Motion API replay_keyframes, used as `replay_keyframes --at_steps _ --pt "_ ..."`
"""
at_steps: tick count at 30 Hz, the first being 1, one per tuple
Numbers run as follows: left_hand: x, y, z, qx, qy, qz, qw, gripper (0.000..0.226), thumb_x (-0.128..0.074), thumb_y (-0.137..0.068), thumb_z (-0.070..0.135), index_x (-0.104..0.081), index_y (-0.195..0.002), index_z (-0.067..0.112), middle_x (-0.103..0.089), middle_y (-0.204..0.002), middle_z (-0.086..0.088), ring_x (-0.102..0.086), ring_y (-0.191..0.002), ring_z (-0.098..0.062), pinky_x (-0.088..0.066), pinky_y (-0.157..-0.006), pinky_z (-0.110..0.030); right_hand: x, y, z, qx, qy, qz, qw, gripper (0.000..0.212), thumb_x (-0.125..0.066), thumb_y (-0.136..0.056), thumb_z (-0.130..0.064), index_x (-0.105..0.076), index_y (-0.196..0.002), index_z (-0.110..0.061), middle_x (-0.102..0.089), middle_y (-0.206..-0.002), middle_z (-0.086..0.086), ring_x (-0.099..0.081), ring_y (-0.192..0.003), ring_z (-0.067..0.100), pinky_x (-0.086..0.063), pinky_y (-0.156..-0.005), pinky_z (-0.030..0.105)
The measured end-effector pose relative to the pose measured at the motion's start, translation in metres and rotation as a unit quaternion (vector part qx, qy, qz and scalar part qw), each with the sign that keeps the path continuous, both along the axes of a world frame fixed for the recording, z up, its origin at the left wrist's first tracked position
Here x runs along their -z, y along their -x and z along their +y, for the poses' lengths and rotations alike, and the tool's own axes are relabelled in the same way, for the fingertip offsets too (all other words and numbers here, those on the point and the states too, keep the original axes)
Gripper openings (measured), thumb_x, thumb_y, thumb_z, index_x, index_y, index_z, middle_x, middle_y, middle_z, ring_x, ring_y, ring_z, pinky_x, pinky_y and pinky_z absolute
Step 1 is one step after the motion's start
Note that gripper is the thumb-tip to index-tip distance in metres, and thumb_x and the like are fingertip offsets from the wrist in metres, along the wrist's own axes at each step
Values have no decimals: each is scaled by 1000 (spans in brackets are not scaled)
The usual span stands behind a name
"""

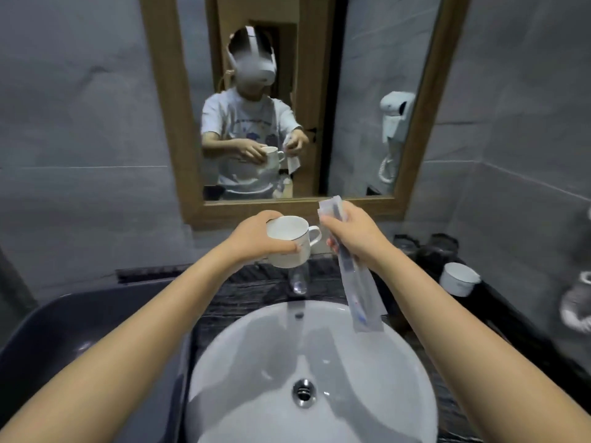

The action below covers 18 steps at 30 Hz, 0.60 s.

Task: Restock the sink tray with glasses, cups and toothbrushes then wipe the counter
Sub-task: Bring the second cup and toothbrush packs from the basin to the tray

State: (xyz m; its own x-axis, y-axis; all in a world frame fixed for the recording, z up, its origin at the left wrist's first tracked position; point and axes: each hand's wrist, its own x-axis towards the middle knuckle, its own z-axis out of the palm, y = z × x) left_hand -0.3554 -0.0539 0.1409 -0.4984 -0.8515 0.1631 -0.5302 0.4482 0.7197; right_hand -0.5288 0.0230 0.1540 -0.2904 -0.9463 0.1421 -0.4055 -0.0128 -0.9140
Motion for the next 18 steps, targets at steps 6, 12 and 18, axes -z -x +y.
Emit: replay_keyframes --at_steps 6,12,18 --pt "13 105 22 75 -37 15 996 57 -79 -60 40 -50 -108 34 -52 -109 12 -49 -98 -10 -37 -64 -15 15 91 41 56 -45 69 995 19 -54 -85 -15 -50 -67 -16 -57 -56 4 -50 -45 15 -42 -48 21" --pt "30 201 43 127 -75 12 989 53 -80 -61 38 -52 -106 34 -53 -111 12 -50 -95 -8 -37 -63 -14 39 183 74 91 -57 38 993 23 -59 -87 -15 -50 -66 -12 -58 -57 7 -51 -45 17 -45 -52 24" --pt "64 278 59 151 -105 -21 983 65 -82 -60 39 -53 -117 25 -55 -113 7 -52 -102 -15 -44 -81 -28 72 249 95 126 -79 -4 989 31 -56 -89 -8 -43 -61 -13 -50 -54 7 -44 -40 14 -39 -45 22"
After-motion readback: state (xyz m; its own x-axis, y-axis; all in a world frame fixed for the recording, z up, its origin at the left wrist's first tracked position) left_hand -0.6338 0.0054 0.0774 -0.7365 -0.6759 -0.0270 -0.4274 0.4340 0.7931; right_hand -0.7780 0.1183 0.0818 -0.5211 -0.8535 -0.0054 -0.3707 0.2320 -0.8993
